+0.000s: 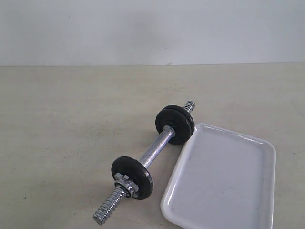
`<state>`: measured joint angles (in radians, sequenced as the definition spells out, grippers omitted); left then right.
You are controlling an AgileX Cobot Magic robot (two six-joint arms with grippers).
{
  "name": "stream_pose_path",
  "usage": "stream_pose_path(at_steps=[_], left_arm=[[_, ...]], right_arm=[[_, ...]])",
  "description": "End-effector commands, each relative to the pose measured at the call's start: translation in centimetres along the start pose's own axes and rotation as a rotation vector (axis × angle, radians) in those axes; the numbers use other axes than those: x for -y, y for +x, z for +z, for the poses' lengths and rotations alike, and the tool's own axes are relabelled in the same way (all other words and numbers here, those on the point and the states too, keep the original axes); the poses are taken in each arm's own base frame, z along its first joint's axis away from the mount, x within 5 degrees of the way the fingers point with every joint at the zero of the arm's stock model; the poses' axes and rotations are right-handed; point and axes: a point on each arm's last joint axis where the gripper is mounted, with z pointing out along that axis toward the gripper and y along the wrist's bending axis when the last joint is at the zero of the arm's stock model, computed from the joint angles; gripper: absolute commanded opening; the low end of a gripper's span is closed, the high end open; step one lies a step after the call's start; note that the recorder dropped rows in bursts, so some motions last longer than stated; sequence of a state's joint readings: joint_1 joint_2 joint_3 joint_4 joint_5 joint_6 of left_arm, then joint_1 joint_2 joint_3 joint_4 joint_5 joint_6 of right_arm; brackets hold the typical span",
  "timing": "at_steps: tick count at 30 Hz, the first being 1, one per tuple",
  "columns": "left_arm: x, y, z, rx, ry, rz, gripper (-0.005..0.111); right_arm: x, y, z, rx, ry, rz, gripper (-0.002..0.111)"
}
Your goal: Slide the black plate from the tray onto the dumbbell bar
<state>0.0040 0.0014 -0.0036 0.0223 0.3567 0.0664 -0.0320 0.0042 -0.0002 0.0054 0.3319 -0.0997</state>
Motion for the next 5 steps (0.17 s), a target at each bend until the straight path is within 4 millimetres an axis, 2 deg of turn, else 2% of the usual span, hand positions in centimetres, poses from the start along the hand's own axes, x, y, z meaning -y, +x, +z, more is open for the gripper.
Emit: stream_pose_path(at_steps=[1,5], left_arm=[[-0.01,-0.03,0.03,0.013,-0.003,-0.013,0.004],[-0.01,-0.03,0.03,0.013,-0.003,-0.013,0.004]], right_arm=[[0.04,-0.09,-0.03,0.012,0.007,0.000,0.004],[0.04,-0.09,-0.03,0.012,0.007,0.000,0.004]])
